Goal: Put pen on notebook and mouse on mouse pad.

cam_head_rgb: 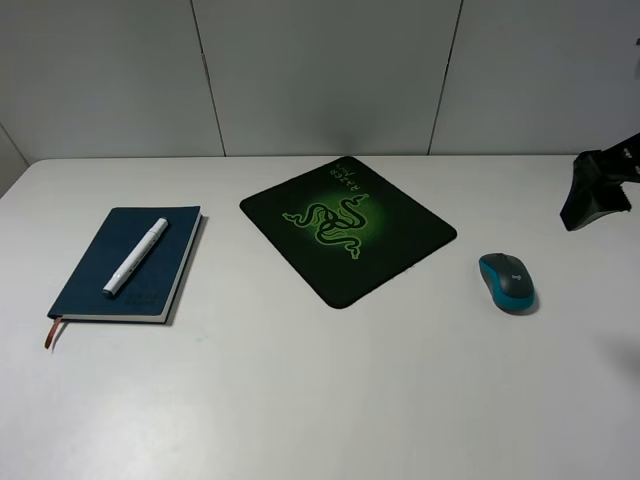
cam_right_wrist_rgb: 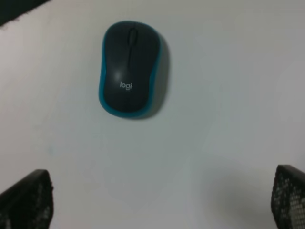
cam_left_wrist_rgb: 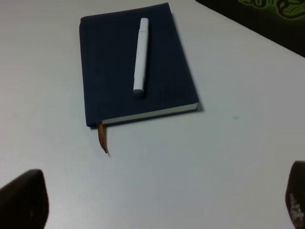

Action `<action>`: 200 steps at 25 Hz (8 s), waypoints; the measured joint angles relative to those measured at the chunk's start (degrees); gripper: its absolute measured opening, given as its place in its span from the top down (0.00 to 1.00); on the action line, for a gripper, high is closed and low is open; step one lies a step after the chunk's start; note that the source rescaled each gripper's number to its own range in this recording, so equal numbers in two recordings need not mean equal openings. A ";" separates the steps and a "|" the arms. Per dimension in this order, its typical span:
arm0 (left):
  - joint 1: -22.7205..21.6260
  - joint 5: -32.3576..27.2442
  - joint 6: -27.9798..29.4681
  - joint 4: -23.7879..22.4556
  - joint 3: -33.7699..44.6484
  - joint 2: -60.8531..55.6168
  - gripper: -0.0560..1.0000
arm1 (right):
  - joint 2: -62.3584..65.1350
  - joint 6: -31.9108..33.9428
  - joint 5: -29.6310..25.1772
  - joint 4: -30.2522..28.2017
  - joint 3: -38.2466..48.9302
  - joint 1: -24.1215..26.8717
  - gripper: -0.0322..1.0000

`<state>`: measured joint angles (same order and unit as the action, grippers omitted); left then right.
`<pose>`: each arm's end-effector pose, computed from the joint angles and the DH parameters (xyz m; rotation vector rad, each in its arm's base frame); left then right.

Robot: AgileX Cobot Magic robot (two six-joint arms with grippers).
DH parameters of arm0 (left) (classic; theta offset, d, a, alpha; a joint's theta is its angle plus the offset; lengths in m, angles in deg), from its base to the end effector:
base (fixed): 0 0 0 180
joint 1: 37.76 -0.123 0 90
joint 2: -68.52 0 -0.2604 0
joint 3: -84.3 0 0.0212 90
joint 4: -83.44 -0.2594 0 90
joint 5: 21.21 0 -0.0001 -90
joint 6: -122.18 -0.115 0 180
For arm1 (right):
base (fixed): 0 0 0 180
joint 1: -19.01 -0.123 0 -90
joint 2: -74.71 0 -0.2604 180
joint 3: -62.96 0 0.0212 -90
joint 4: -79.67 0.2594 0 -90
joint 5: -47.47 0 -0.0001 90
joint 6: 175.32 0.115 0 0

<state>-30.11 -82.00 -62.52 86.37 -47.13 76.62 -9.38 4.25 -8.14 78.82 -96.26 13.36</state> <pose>0.0481 -0.0116 0.2669 0.2227 2.0381 -0.0933 0.2665 0.0250 0.2275 -0.1573 2.7962 0.0028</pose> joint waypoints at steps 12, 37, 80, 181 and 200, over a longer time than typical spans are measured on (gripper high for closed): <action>0.00 0.00 0.00 -0.05 0.00 0.00 0.00 | -12.93 0.00 8.10 2.96 0.00 0.00 0.00; 0.00 0.00 0.00 -0.05 0.00 0.00 0.00 | -30.38 -2.57 19.22 8.65 0.00 0.00 0.00; -0.19 0.02 -0.06 -0.12 0.00 0.00 0.00 | -32.60 -2.57 18.93 8.48 -0.32 -0.45 0.96; -0.19 0.02 -0.06 -0.12 0.00 0.00 0.00 | -66.73 4.91 -9.22 8.85 -65.67 -21.61 0.03; -0.19 0.02 -0.06 -0.12 0.00 0.00 0.00 | -54.28 -0.79 -13.91 9.78 -65.27 -21.61 0.00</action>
<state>-30.30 -81.97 -62.58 86.25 -47.13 76.62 -63.66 3.46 -22.05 88.59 -161.53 -8.25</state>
